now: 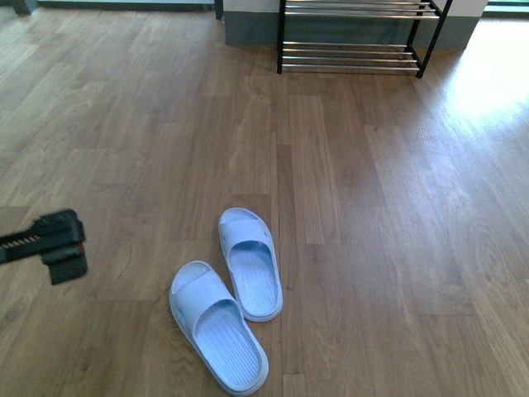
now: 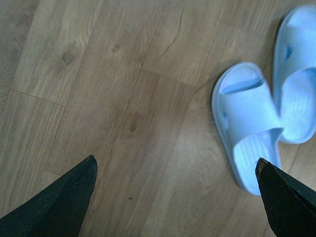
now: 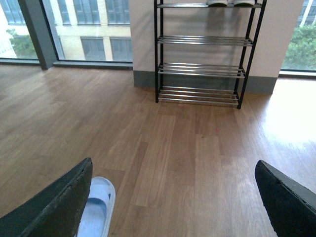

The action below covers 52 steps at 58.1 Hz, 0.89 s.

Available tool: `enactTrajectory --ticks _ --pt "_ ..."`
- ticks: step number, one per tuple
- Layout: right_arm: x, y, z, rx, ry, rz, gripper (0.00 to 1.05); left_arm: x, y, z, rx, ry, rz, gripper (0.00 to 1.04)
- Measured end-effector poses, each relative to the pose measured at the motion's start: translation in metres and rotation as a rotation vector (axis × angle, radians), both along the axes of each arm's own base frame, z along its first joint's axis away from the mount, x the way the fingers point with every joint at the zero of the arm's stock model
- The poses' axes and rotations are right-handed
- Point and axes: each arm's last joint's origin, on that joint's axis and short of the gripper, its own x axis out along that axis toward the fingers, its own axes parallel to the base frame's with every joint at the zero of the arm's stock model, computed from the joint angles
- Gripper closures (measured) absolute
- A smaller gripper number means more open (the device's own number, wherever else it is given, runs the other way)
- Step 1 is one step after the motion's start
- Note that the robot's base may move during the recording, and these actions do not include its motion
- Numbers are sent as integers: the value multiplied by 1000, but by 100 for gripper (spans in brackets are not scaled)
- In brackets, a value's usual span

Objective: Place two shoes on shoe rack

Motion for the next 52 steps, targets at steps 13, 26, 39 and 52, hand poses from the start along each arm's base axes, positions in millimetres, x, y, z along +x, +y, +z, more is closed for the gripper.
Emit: enactTrajectory --ticks 13,26,39,52 --pt "0 0 0 0 0 0 9 31 -27 -53 -40 92 -101 9" --pt "0 0 0 0 0 0 9 40 -43 -98 -106 168 -146 9" --pt "0 0 0 0 0 0 9 57 -60 -127 -171 241 -226 9" --pt "0 0 0 0 0 0 9 72 -64 -148 -121 288 -283 9"
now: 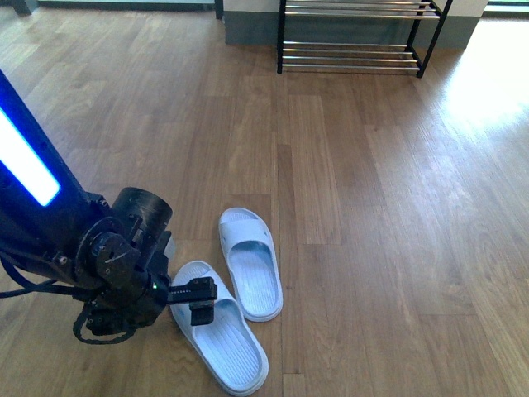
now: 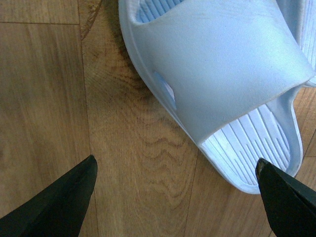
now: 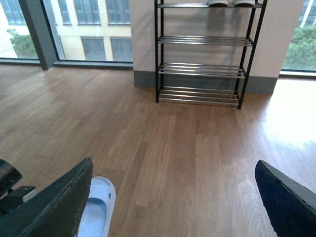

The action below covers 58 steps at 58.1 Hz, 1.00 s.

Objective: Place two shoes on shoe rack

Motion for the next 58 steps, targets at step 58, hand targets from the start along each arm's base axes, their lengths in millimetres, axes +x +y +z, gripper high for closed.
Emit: enactTrajectory --ticks 58 --pt "0 0 0 0 0 0 9 13 -9 -63 180 -155 -81 28"
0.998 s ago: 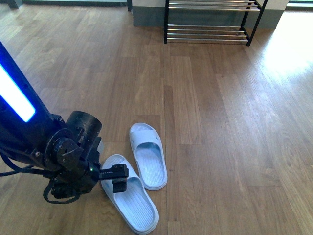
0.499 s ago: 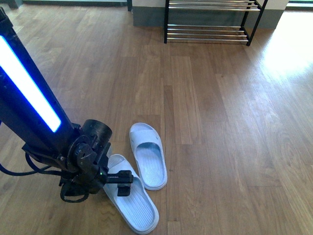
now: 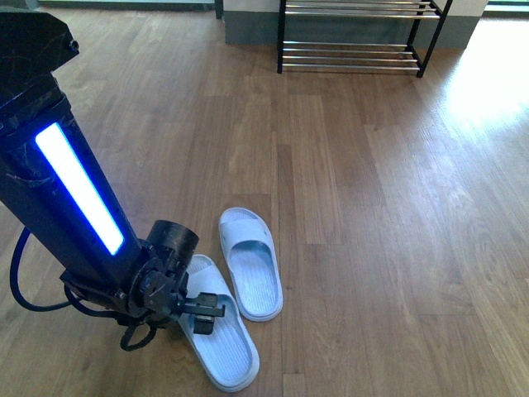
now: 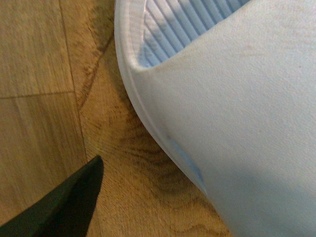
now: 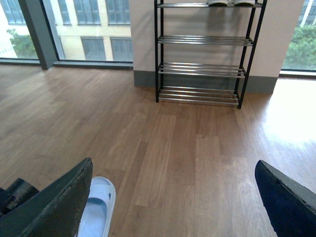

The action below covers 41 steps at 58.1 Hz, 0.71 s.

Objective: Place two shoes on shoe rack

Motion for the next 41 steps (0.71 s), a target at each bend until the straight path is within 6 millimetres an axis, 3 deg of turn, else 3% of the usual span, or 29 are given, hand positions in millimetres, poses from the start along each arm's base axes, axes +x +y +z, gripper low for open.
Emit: enactTrajectory --ticks 13,26,28,36,41 --pt "0 0 0 0 0 0 9 1 7 0 29 -26 31 64" --pt "0 0 0 0 0 0 9 -11 29 6 81 -9 169 96" --pt "0 0 0 0 0 0 9 -14 35 15 85 -14 216 102" --pt "0 0 0 0 0 0 9 -17 50 69 83 -85 351 103" --pt "0 0 0 0 0 0 9 -20 54 136 43 -199 373 103"
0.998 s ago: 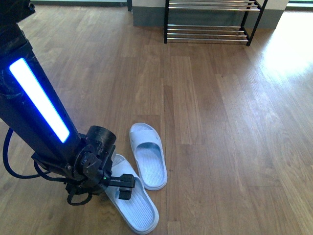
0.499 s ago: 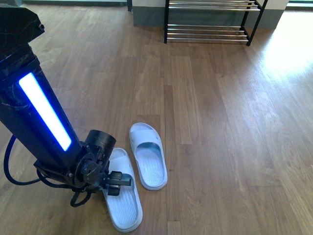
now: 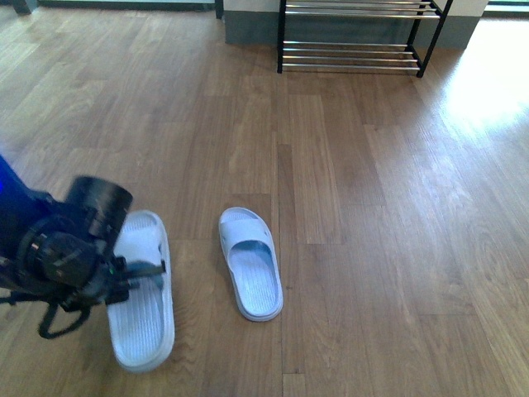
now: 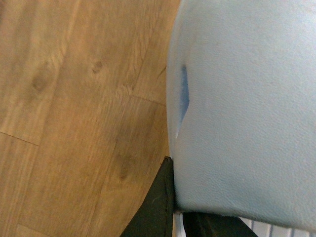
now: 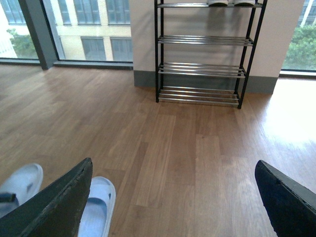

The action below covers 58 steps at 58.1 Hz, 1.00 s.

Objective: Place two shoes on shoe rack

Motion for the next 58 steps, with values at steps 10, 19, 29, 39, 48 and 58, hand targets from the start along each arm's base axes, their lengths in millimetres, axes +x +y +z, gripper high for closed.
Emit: enactTrajectory --ticks 10,19,29,39,48,58 --pt "0 0 0 0 0 0 9 -31 9 64 15 -76 19 103" --pt "0 0 0 0 0 0 9 -59 17 106 35 -131 35 103" --pt "0 0 0 0 0 0 9 -94 17 167 101 -274 9 103" --pt "0 0 0 0 0 0 9 -146 22 218 279 -435 50 103" --pt "0 0 0 0 0 0 9 -169 24 233 390 -521 80 103" --pt "0 0 0 0 0 0 9 -170 23 231 396 -510 65 103"
